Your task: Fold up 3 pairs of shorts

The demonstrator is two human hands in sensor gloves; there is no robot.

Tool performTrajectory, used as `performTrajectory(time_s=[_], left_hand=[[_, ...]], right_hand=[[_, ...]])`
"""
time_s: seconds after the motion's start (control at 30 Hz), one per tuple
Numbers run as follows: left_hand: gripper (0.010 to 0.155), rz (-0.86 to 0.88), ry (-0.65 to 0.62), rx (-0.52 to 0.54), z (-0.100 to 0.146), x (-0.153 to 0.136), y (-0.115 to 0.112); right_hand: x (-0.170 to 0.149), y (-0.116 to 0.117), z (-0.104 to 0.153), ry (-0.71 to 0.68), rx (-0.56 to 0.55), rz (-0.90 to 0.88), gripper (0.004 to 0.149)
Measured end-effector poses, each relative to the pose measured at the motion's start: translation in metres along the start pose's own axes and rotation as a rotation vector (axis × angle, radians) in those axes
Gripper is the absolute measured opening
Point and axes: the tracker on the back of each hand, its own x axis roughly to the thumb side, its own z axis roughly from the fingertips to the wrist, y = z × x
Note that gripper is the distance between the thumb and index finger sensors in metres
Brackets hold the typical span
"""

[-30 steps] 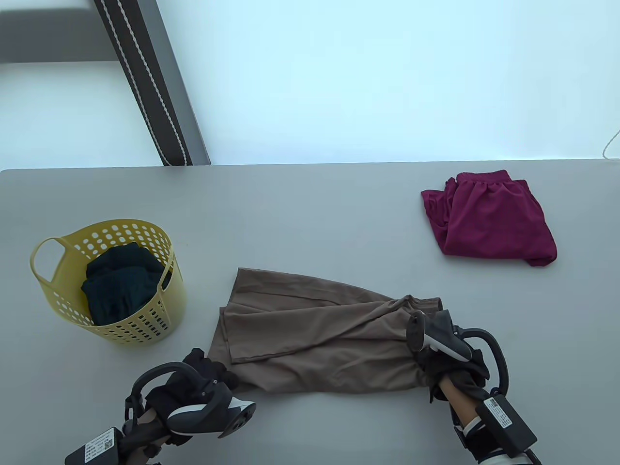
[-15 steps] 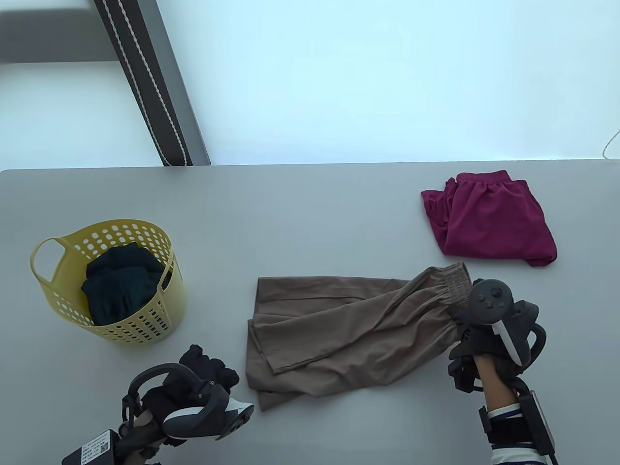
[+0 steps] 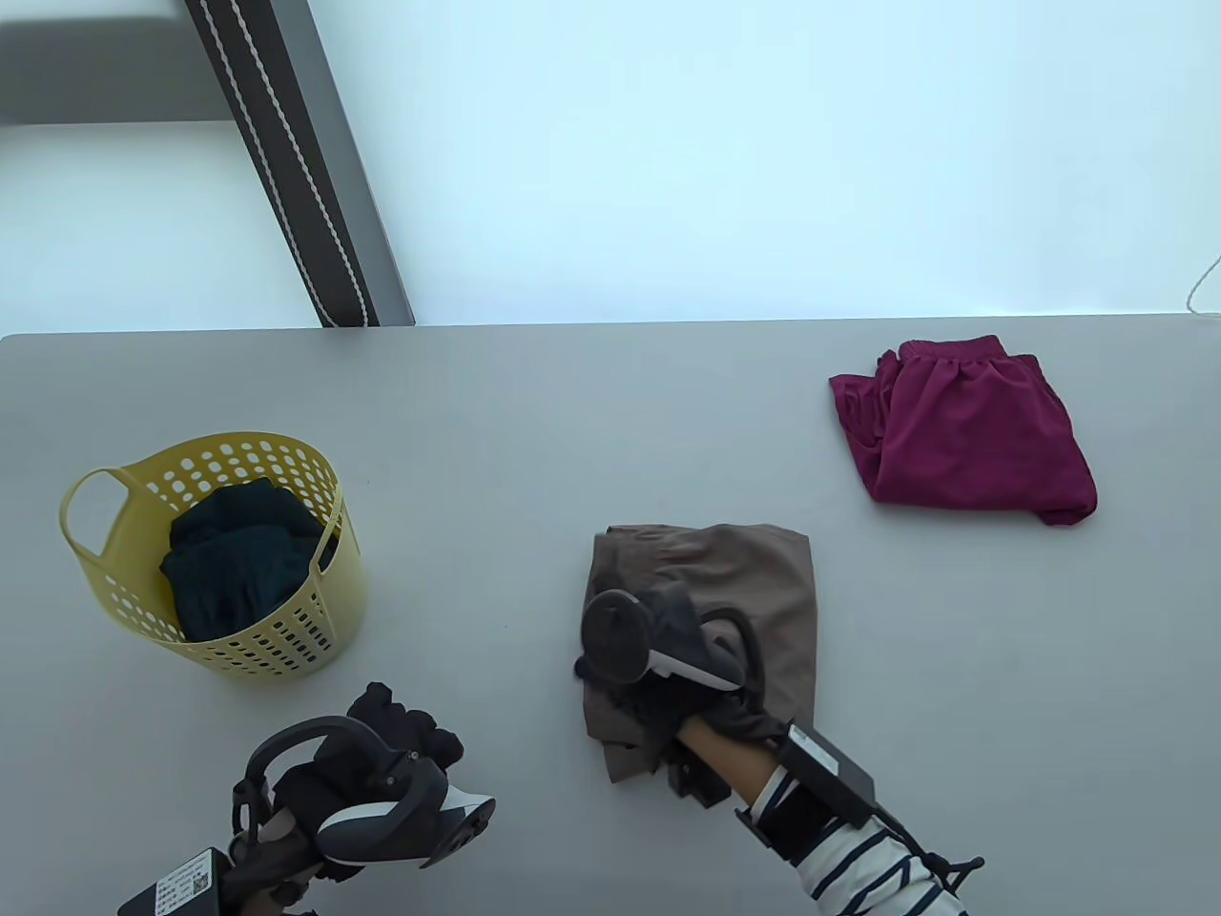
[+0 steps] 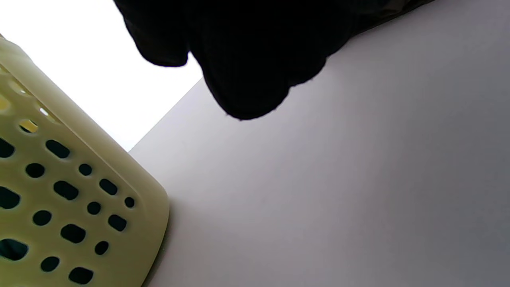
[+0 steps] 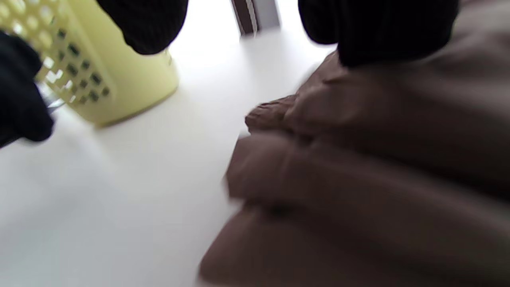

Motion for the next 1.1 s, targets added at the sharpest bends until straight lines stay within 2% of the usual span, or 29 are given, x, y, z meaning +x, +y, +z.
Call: performTrajectory(time_s=[0.03, 0.07, 0.1, 0.17, 0.2, 0.23, 0.27, 0.3, 0.33, 0.4, 0.43, 0.53, 0.57, 0.63, 0.7, 0.77, 0.87, 0.97, 1.07, 1.1], left_hand=[[0.041, 0.0, -0.002, -0.002, 0.0, 0.0, 0.0], [0.041, 0.001, -0.006, -0.003, 0.0, 0.0, 0.001], [0.041, 0.001, -0.012, -0.006, 0.0, 0.001, 0.001], [0.042, 0.0, -0.02, -0.01, 0.0, 0.001, 0.001], [0.042, -0.001, -0.023, -0.012, 0.0, 0.002, 0.001], [0.042, -0.001, -0.025, -0.014, 0.0, 0.002, 0.002], [0.042, 0.0, -0.026, -0.014, 0.0, 0.002, 0.002], [0.042, 0.001, -0.025, -0.014, 0.001, 0.002, 0.002], [0.042, 0.001, -0.025, -0.013, 0.0, 0.002, 0.002], [0.042, 0.001, -0.023, -0.014, 0.001, 0.002, 0.001], [0.042, 0.001, -0.023, -0.014, 0.001, 0.002, 0.001], [0.042, 0.002, -0.028, -0.018, 0.0, 0.002, 0.001], [0.042, 0.003, -0.032, -0.021, 0.0, 0.003, 0.001], [0.042, 0.002, -0.043, -0.03, 0.0, 0.004, 0.001], [0.042, 0.003, -0.048, -0.035, 0.0, 0.004, 0.001], [0.042, 0.007, -0.053, -0.039, 0.0, 0.004, 0.001], [0.042, 0.017, -0.057, -0.055, -0.002, 0.003, -0.001], [0.042, 0.025, -0.061, -0.068, -0.004, 0.003, -0.004], [0.042, 0.03, -0.061, -0.075, -0.004, 0.003, -0.004], [0.042, 0.031, -0.061, -0.077, -0.004, 0.003, -0.004]], right_hand=[[0.001, 0.026, -0.012, -0.029, 0.198, -0.061, 0.096], [0.002, 0.038, -0.016, -0.048, 0.272, -0.076, 0.099], [0.004, 0.041, -0.015, -0.038, 0.211, -0.018, 0.1], [0.005, 0.028, -0.008, -0.054, 0.094, 0.08, 0.099], [0.004, 0.016, -0.001, -0.065, 0.031, 0.06, 0.099], [0.002, 0.005, 0.005, -0.058, -0.076, 0.03, 0.098], [-0.005, -0.013, 0.015, -0.03, -0.267, 0.027, 0.097], [-0.009, -0.022, 0.019, -0.014, -0.344, 0.034, 0.097], [-0.026, -0.042, 0.029, 0.06, -0.487, 0.055, 0.097], [-0.052, -0.059, 0.04, 0.182, -0.595, 0.042, 0.099], [-0.078, -0.065, 0.046, 0.298, -0.639, -0.025, 0.1], [-0.148, -0.058, 0.056, 0.562, -0.602, -0.282, 0.103], [-0.164, -0.053, 0.058, 0.61, -0.563, -0.337, 0.103], [-0.2, -0.034, 0.061, 0.716, -0.409, -0.44, 0.105], [-0.215, -0.023, 0.06, 0.731, -0.326, -0.483, 0.106], [-0.214, -0.025, 0.057, 0.69, -0.359, -0.498, 0.107], [-0.199, -0.028, 0.043, 0.613, -0.374, -0.44, 0.098], [-0.182, -0.028, 0.03, 0.607, -0.433, -0.335, 0.075], [-0.166, -0.034, 0.027, 0.588, -0.494, -0.305, 0.042], [-0.164, -0.034, 0.027, 0.583, -0.491, -0.307, 0.04]])
